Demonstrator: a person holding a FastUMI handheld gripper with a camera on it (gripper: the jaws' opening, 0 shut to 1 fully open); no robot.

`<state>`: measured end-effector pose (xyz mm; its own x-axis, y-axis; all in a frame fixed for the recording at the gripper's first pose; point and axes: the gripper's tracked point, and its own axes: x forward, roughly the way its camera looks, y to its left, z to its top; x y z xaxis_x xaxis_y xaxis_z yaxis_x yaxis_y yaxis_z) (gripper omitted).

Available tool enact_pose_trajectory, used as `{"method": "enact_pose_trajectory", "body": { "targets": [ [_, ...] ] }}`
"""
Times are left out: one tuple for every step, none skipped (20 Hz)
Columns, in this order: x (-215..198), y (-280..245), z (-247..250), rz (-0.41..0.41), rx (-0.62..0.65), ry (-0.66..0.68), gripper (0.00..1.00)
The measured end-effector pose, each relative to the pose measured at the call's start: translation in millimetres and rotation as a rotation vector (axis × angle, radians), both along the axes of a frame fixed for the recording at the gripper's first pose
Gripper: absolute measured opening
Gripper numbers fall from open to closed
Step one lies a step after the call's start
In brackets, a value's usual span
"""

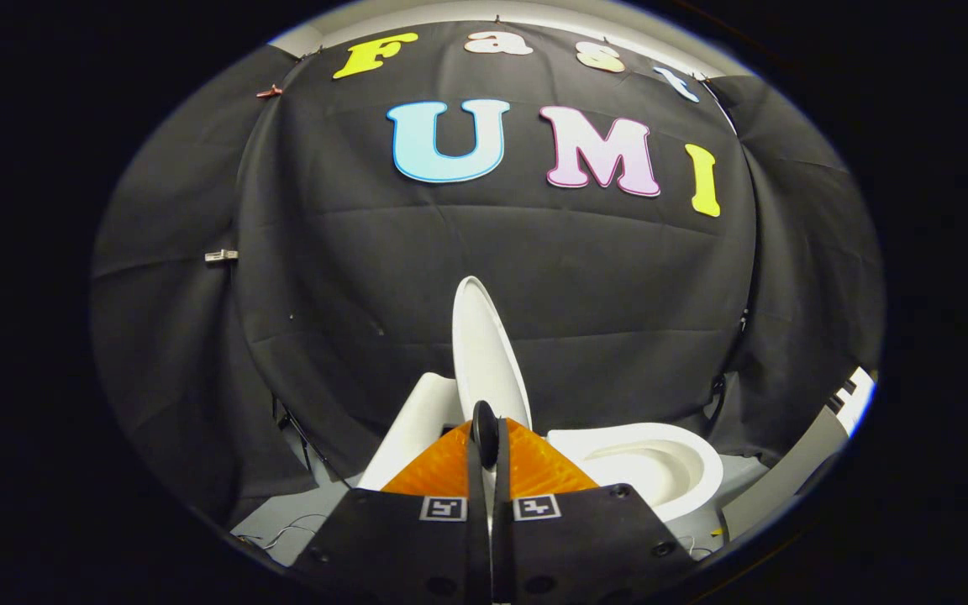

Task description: Open the toilet lid.

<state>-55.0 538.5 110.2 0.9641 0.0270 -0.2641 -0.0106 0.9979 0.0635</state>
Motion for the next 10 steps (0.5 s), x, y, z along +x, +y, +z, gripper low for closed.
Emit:
{"method": "enact_pose_trajectory", "body": {
  "targets": [
    [0.0,0.5,0.5,0.001,-0.001,0.001,0.06],
    [0.2,0.5,-0.7,0.001,0.002,0.001,0.06],
    [0.3,0.0,0.4,0.0,0.007,0.0,0.06],
    [-0.3,-0.9,1.5,-0.002,0.012,-0.005,0.06],
    [0.1,-1.2,0.4,0.0,0.016,-0.003,0.06],
    [-0.1,-2.8,0.5,0.005,0.02,0.0,0.07],
    [-0.3,-3.2,1.2,0.009,0.031,0.001,0.08],
    [0.5,-1.7,-0.4,0.016,0.043,0.012,0.1],
    [1.0,-2.2,1.1,0.022,0.054,0.011,0.12],
    [0.7,-0.6,-1.5,0.025,0.069,0.024,0.15]
  ]
}}
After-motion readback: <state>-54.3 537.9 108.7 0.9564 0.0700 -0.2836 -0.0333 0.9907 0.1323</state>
